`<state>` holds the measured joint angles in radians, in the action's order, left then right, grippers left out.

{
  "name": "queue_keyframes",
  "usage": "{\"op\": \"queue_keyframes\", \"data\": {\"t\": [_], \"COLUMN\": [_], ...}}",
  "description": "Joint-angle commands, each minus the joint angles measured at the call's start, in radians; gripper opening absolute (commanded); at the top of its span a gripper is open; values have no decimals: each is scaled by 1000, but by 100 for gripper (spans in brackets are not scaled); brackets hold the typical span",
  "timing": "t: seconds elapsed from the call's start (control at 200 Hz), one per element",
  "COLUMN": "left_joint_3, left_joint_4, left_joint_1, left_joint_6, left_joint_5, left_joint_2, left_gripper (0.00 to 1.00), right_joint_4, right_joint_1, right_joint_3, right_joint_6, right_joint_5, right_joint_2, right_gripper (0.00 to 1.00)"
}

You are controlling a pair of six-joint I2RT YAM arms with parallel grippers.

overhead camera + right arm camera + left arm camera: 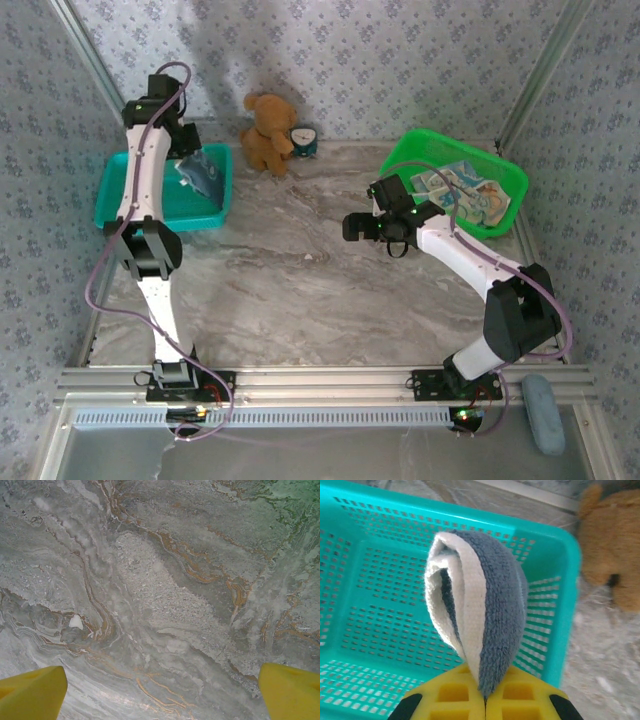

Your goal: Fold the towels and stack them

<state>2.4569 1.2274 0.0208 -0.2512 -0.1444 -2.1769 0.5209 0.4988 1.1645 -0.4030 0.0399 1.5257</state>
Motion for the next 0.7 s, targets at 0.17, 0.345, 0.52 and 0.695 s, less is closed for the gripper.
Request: {"op": "queue_keyframes", "data": {"t": [0.17,0.345,0.52,0.695], "left_joint_3": [77,94,55,-72], "left_joint_4": [-26,-38,-37,-63], "left_joint_1": [189,185,159,136], "left_joint_6": [56,33,16,-1], "left_joint_5": [-33,26,58,67], "left_joint_2": [-107,-100,-58,7], "left_gripper": [76,87,88,84], "right_joint_4": [29,31,17,4], "right_joint_1": [28,39,41,40], "right_joint_3": [52,48,37,5], "right_joint_6": [-26,-29,-29,-30], "right_joint_5": [-16,-16,-9,-2], "right_joint_2": [-3,-5,-13,-24], "right_gripper": [100,100,100,100]}}
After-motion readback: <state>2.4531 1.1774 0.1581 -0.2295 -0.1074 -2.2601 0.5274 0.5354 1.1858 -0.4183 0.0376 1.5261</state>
